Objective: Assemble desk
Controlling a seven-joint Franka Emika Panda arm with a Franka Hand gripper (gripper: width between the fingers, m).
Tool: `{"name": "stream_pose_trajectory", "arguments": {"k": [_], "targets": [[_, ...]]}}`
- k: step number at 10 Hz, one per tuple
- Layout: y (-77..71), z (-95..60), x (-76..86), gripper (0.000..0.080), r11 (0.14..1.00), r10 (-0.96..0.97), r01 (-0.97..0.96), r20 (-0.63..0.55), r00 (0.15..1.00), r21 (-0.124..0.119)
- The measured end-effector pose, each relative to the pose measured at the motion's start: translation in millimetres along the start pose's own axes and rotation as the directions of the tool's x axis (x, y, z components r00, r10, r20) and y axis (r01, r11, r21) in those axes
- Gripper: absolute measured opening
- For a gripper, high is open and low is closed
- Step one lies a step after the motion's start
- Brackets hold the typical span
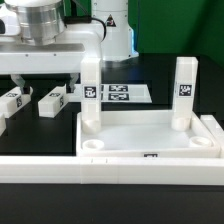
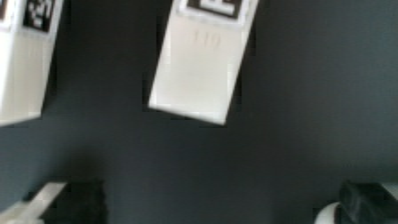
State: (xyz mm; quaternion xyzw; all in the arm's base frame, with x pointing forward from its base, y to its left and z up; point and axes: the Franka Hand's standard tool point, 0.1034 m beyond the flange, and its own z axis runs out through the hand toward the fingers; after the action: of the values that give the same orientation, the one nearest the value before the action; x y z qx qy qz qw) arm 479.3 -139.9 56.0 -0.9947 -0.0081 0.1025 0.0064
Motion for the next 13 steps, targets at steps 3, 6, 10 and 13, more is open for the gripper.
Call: {"name": "stream_pose_trajectory", "arguments": {"k": [3,6,10,13], "targets": [[-2.8,0.3,2.3,0.0649,1.000,0.000,0.000,0.028,1.000,0.008],[9.3,3.4,-15.5,0.0649,0.999,0.041,-0.044,0.079,0.996,0.030],[17.0,8.7,-24.1,0.0649,0.998,0.045,-0.050,0.098,0.994,0.046],[18.0,3.8,-34.9,0.0649,0.985,0.118,-0.147,0.275,0.954,0.087]]}}
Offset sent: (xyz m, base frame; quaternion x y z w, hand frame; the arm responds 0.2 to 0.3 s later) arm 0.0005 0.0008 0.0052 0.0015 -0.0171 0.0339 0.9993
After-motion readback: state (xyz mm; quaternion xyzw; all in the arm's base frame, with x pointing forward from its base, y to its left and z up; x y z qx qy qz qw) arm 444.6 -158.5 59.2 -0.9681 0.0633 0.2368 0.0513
